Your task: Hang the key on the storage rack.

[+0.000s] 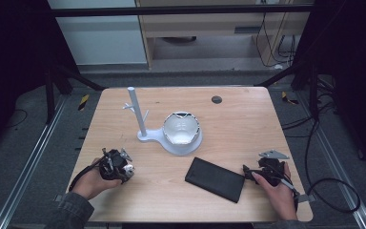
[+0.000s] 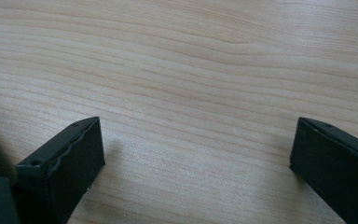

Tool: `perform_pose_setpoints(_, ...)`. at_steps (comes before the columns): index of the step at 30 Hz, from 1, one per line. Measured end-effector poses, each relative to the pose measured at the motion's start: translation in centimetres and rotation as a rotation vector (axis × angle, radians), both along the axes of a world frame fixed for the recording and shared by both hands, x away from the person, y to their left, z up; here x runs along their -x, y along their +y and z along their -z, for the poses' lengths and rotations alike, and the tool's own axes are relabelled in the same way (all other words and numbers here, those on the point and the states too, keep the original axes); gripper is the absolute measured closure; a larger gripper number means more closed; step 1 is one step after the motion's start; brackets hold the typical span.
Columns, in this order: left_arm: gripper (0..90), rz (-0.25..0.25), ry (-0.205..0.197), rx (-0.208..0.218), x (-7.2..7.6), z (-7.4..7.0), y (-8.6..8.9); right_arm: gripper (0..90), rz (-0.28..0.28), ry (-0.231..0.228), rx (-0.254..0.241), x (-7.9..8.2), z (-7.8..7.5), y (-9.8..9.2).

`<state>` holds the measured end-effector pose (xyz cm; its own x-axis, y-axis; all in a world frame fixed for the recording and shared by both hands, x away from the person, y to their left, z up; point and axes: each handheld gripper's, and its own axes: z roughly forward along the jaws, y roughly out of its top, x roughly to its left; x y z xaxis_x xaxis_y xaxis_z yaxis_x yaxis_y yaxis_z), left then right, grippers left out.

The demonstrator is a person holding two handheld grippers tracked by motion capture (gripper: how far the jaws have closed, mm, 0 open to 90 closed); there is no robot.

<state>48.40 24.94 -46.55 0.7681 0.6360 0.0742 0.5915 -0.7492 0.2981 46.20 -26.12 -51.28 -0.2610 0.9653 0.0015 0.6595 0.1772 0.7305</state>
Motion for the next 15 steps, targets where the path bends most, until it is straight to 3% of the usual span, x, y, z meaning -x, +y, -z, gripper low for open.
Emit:
perform_pose_setpoints(5, 71.0, 0.000, 0.034, 0.027, -0.28, -0.01, 0.16, 3.0, -0.002, 0.000, -0.004, 0.00, -0.01, 0.01)
perform_pose_setpoints(6, 81.1, 0.003, 0.037, 0.027, -0.32, 0.00, 0.23, 3.0, -0.003, 0.001, 0.002, 0.00, 0.02, 0.02)
perform_pose_setpoints(11, 81.6, -0.003, 0.024, 0.009, -0.09, -0.06, 0.04, 3.0, -0.004, 0.003, 0.000, 0.04, 0.00, 0.07)
perform_pose_setpoints(15, 88.7, 0.008, 0.015, 0.039, 0.28, -0.65, 0.11, 3.0, -0.004, 0.003, -0.001, 0.04, 0.00, 0.08)
